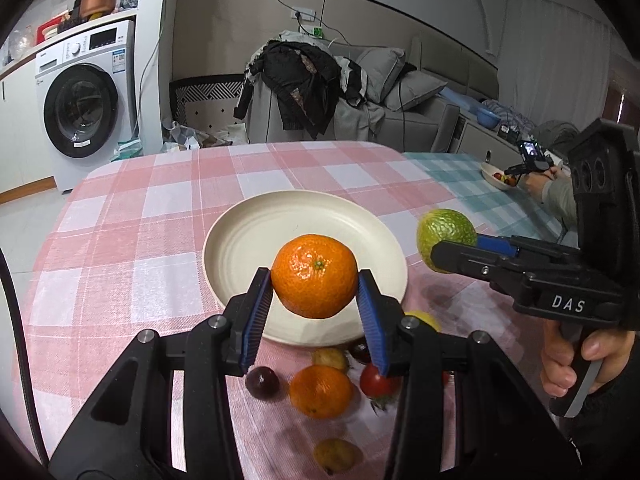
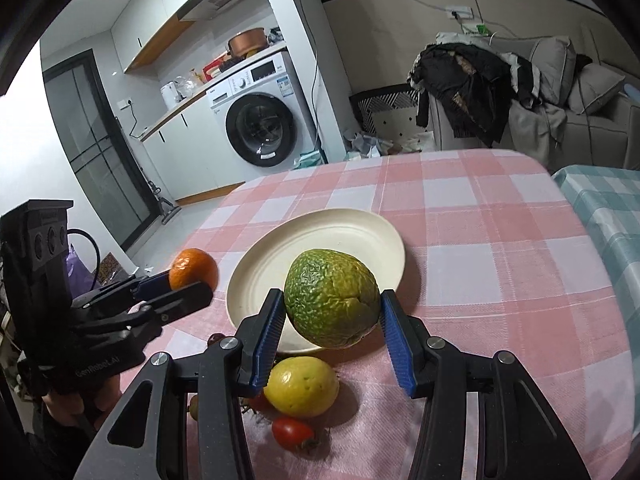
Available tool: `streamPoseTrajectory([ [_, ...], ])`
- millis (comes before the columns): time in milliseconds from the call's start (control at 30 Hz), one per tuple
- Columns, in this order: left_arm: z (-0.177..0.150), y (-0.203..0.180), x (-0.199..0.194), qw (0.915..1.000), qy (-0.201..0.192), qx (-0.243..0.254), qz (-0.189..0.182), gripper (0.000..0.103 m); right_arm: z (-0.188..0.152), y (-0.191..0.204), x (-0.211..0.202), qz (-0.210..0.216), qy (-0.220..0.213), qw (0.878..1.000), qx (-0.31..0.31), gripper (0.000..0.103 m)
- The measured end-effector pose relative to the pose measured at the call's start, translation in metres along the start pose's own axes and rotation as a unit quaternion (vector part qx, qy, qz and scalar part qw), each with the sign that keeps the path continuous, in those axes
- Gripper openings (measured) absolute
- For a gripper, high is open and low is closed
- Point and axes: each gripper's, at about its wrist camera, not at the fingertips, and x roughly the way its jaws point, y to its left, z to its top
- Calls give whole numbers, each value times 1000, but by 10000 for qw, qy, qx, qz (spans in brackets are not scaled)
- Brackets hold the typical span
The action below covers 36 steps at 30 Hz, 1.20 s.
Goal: Organize fruits
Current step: 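Carry the mandarin in the left tool and green citrus in the right tool over the plate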
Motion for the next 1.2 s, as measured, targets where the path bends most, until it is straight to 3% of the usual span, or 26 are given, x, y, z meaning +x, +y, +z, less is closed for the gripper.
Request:
streamPoseTrajectory([
  [433,-5,25,56,9993,291,-48,218,40,4,1,52,-133,481,9987,-118,50],
  [1200,-12,31,71,9979,570,-173,260,40,7,5,87,-392,814,9954,-323,50],
])
